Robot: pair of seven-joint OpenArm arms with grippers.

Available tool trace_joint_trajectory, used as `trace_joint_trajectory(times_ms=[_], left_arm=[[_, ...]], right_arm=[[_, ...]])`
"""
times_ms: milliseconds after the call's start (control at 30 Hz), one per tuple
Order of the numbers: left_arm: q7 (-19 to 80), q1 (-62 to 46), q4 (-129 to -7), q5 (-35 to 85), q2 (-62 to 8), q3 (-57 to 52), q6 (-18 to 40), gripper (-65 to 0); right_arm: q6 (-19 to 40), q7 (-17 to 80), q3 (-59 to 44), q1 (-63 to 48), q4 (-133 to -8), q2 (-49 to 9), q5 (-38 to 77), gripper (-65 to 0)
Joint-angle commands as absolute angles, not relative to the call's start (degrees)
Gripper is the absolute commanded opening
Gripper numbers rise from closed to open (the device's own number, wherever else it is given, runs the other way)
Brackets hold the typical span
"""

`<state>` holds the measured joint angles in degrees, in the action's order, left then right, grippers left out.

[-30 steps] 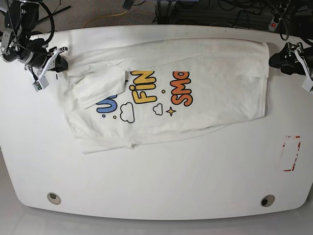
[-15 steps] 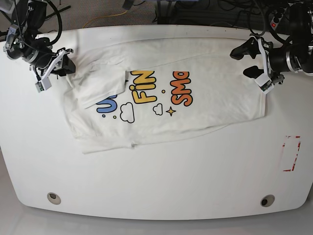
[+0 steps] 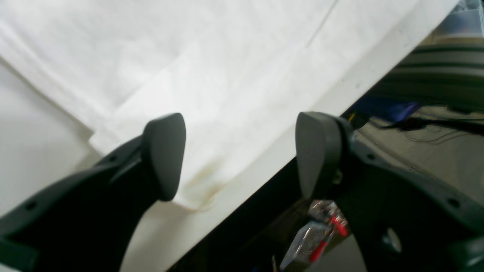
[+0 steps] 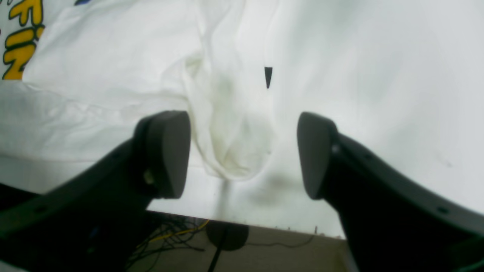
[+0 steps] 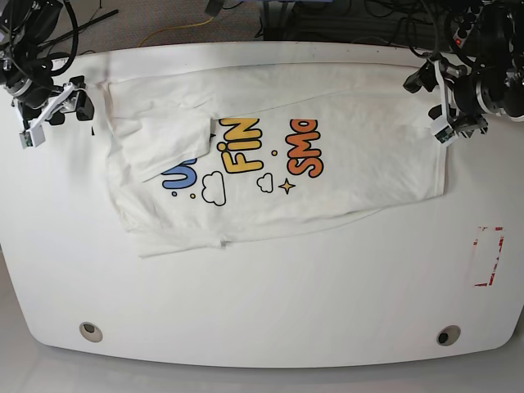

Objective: Fold the T-shirt properly
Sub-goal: 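Grasp the collar corners with both grippers and pull the shirt taut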

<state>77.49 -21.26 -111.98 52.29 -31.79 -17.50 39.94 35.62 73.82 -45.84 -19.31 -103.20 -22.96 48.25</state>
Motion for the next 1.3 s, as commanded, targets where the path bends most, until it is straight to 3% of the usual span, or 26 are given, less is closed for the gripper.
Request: trace_joint_trajectory(times_ms=[0, 433, 700, 900, 1167, 1267], left_arm=[[76.8, -21.1, -112.7, 49.4, -32.7, -18.0, 40.0, -23.1], [76.8, -21.2, -112.7, 37.9, -26.0, -15.3, 40.0, -23.1], [71.8, -21.7, -107.8, 29.5, -24.6, -14.0, 40.0, -23.1], [69.8, -21.7, -101.8, 29.5, -28.0, -14.3, 40.0, -23.1], [66.4, -23.8, -99.7, 29.8, -31.9, -14.4, 40.0, -23.1], [66.6, -24.6, -100.3, 29.4, -32.1, -16.7, 40.0, -26.4]], right_arm=[[35.8, 73.7, -45.3, -19.1, -105.6, -21.1, 49.5, -22.0], [35.7, 72.8, -38.8, -18.9, -106.0, -13.7, 47.3, -22.0], [36.0, 69.1, -38.6, -15.6, -97.5, -14.9, 37.6, -22.0], [40.0, 65.7, -39.0, -15.4, -92.8, -18.3, 31.5, -22.0], [40.0, 63.7, -39.3, -17.3, -91.1, -19.4, 25.0, -22.0], [40.0, 63.7, -41.2, -18.6, -93.1, -19.4, 24.7, -22.0]])
